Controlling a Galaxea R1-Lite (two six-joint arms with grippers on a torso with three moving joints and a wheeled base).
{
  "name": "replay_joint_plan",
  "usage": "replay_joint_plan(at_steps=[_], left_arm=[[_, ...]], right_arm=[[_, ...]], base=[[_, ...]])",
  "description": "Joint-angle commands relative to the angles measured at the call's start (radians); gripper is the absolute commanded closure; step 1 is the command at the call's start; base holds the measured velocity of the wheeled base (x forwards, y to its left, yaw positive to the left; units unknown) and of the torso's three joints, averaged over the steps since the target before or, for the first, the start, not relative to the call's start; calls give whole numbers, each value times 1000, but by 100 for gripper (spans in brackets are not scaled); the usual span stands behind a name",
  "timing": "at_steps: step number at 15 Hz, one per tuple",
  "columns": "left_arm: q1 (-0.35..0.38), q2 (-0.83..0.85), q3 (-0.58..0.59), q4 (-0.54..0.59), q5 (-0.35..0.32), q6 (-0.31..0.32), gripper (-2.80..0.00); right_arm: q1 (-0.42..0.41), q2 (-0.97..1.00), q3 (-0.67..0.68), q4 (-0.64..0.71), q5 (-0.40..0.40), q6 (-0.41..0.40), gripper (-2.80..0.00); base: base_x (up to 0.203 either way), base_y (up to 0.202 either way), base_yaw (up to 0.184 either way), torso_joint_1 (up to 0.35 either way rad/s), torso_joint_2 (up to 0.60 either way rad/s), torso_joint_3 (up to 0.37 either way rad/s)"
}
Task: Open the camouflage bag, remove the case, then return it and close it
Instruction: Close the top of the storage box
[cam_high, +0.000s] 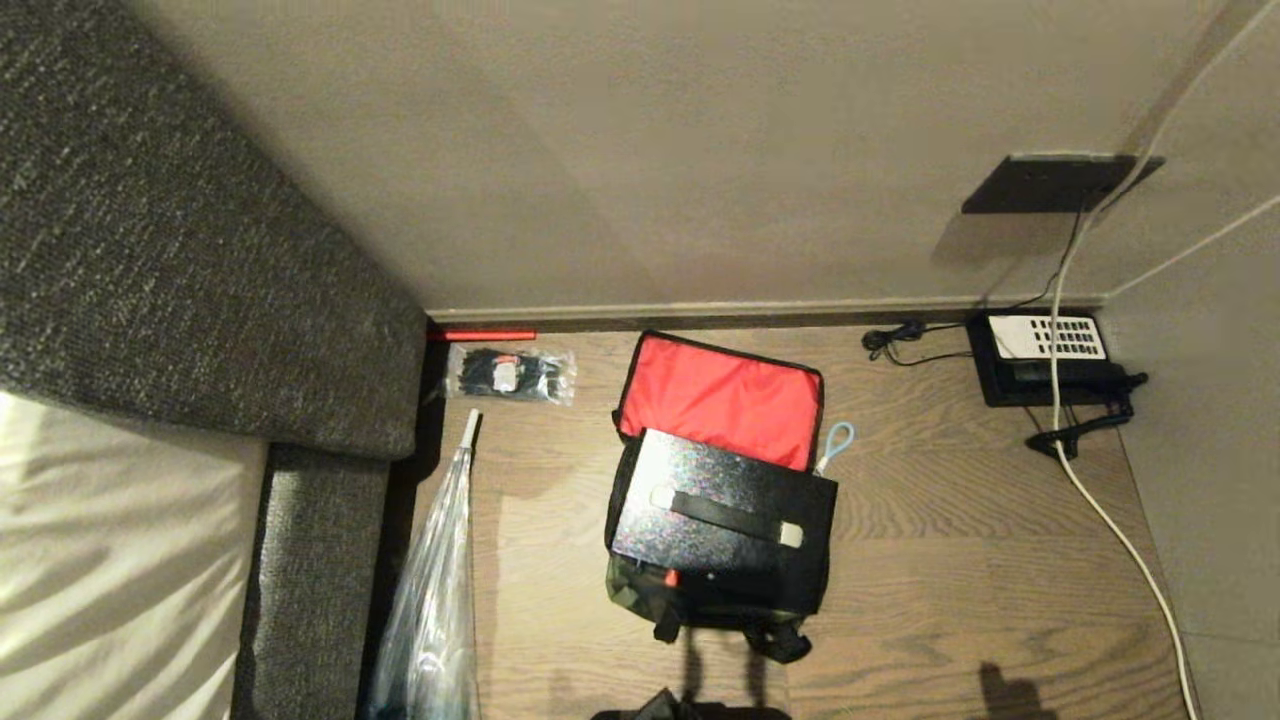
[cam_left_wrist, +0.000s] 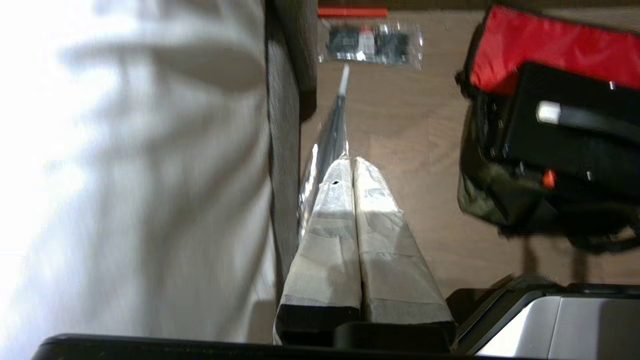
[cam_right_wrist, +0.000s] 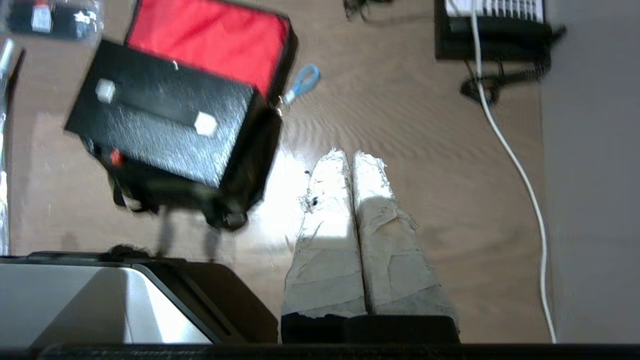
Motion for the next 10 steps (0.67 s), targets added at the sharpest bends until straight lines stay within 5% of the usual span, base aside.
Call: replay_joint_plan(at_steps=[1, 3, 10], left_arm=[[0, -2, 2, 0, 2, -8, 0], [0, -2, 2, 5, 0, -15, 0], [1, 0, 0, 10, -4, 8, 0]], right_arm=[[-1, 6, 0, 0, 1, 0, 0], [-1, 6, 0, 0, 1, 0, 0], [-1, 6, 0, 0, 1, 0, 0]], base=[[195, 157, -5, 6, 3, 7], [162, 159, 4, 4, 7, 2], [0, 0, 0, 0, 0, 0]])
